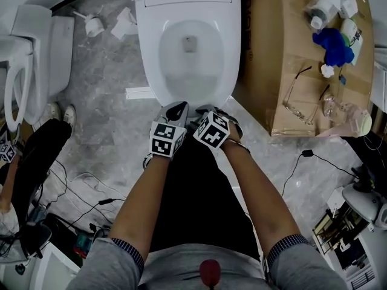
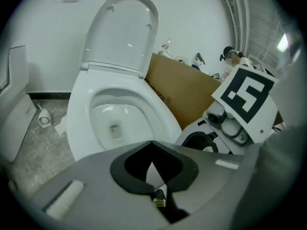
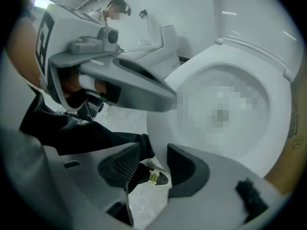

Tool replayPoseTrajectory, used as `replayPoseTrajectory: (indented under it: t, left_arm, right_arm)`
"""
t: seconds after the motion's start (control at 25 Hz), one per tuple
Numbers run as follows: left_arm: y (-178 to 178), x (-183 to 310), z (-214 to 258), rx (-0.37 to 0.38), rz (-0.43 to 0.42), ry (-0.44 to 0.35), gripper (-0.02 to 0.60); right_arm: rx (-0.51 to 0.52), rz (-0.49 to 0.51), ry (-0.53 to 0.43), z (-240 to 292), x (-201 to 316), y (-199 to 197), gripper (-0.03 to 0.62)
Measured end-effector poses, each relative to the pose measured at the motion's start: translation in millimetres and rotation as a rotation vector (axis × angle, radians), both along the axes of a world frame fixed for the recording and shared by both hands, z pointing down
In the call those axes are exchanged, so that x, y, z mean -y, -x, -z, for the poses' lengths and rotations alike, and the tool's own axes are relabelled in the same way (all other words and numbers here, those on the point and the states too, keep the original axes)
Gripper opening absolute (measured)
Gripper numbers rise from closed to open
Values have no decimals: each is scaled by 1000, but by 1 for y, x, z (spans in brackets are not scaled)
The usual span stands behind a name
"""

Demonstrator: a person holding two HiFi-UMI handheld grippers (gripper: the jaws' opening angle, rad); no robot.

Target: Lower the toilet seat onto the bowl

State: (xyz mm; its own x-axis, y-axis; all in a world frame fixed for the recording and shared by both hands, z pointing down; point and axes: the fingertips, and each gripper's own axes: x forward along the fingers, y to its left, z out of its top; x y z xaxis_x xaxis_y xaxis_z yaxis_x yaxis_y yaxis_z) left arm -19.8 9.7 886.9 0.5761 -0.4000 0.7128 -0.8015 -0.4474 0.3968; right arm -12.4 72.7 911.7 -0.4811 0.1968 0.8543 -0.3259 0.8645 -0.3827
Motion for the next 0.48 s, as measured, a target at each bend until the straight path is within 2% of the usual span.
replayPoseTrajectory:
  t: [0.12, 0.2, 0.36, 0.48]
  left_arm:
    - [2, 11, 24, -14, -2, -43, 6]
    - [4, 22, 48, -29, 12, -81, 6]
    - [4, 43, 110, -61, 15, -175, 6]
    - [3, 54, 163, -84, -1, -246, 6]
  right_arm:
    - [7, 1, -29, 12, 5, -5, 186]
    - [43, -45, -76, 32, 18, -7, 186]
    - [165, -261, -180, 96, 59, -15, 172]
    - [279, -436, -245, 161, 89, -24, 111]
